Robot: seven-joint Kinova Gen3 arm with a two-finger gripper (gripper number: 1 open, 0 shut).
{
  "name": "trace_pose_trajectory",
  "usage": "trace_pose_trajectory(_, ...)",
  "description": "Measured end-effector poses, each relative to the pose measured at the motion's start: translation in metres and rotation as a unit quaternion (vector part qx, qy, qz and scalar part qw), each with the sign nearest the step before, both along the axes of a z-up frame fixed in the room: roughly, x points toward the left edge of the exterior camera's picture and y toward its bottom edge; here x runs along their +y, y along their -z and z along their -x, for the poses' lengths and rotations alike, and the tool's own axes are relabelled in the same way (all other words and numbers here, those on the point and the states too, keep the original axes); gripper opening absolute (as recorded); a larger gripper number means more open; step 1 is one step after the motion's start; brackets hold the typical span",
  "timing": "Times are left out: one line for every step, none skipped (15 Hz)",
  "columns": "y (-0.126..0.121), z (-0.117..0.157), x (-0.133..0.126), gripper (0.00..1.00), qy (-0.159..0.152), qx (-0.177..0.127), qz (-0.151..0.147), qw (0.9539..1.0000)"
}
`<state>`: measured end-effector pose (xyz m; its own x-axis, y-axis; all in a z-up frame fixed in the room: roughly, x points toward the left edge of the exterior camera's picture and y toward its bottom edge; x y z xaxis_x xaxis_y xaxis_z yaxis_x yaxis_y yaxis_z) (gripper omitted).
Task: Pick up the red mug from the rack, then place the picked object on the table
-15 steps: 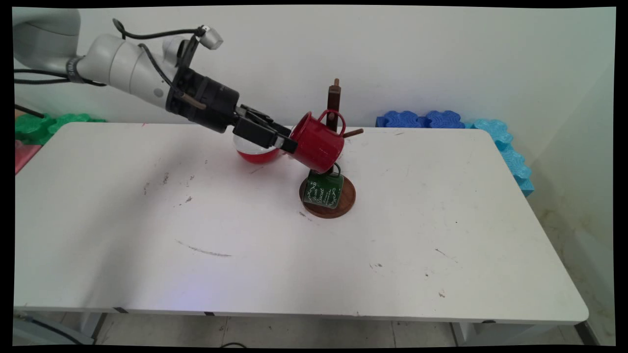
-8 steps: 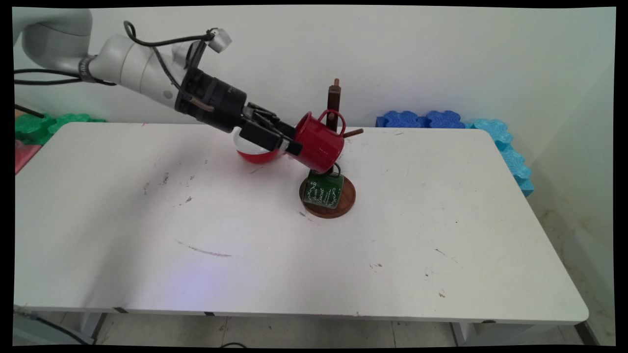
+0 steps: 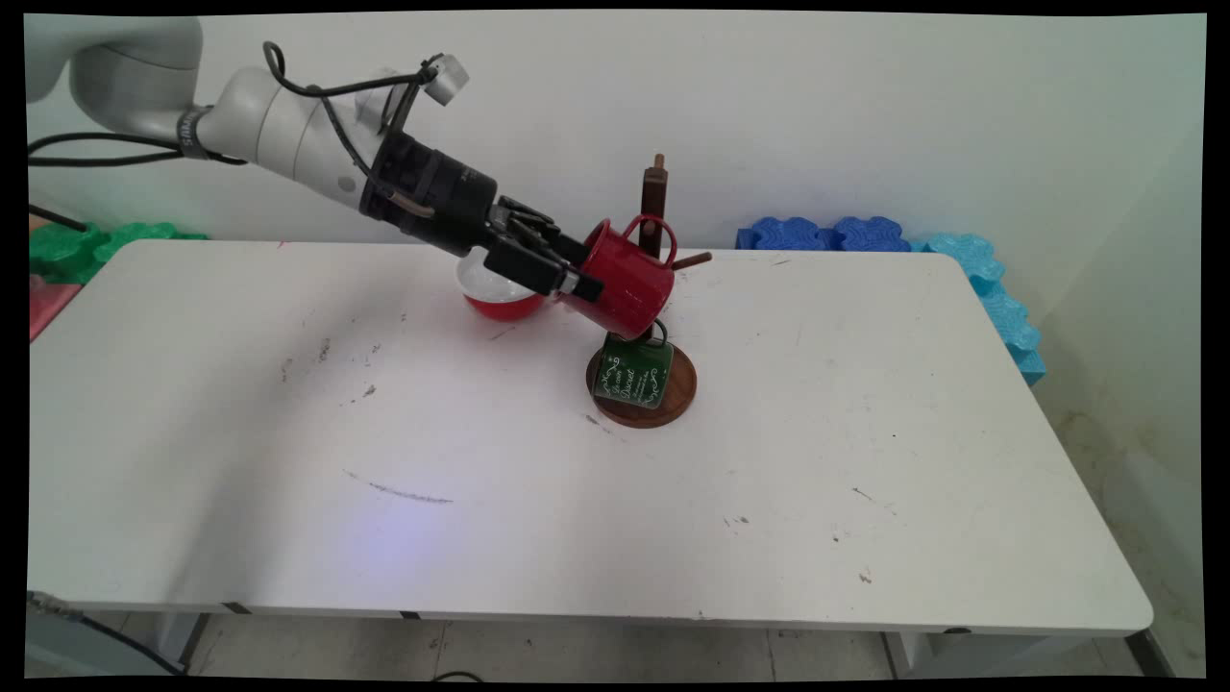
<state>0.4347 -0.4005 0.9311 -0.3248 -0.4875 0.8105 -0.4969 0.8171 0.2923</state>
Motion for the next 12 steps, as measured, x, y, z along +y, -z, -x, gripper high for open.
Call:
trace_pose_trajectory(0.0002,0.0003,-0.0007,1.00,0.001,0.000,0.001,1.0000)
trace_pose_trajectory(0.0005,0.0008,-0.0019,0.00,0.002,-0.001,0.003,1.0000)
trace_pose_trajectory(0.0007,0.0011,-0.0027,0.00,0.002,-0.002,0.004,1.0000)
trace_pose_trajectory(0.0010,0.0016,-0.0037,0.00,0.003,-0.003,0.005,1.0000)
trace_pose_trajectory(0.0013,0.0018,-0.0043,0.00,0.004,-0.003,0.006,1.0000)
trace_pose_trajectory(0.0017,0.0022,-0.0052,0.00,0.005,-0.004,0.008,1.0000)
trace_pose_trajectory(0.0019,0.0025,-0.0058,0.00,0.006,-0.005,0.008,0.9999)
trace_pose_trajectory(0.0022,0.0029,-0.0067,0.00,0.006,-0.005,0.010,0.9999)
trace_pose_trajectory(0.0024,0.0031,-0.0071,0.00,0.007,-0.006,0.010,0.9999)
trace_pose_trajectory(0.0026,0.0036,-0.0079,0.00,0.008,-0.007,0.011,0.9999)
trace_pose_trajectory(0.0028,0.0041,-0.0086,0.00,0.009,-0.007,0.012,0.9999)
trace_pose_trajectory(0.0030,0.0045,-0.0091,0.00,0.009,-0.007,0.013,0.9998)
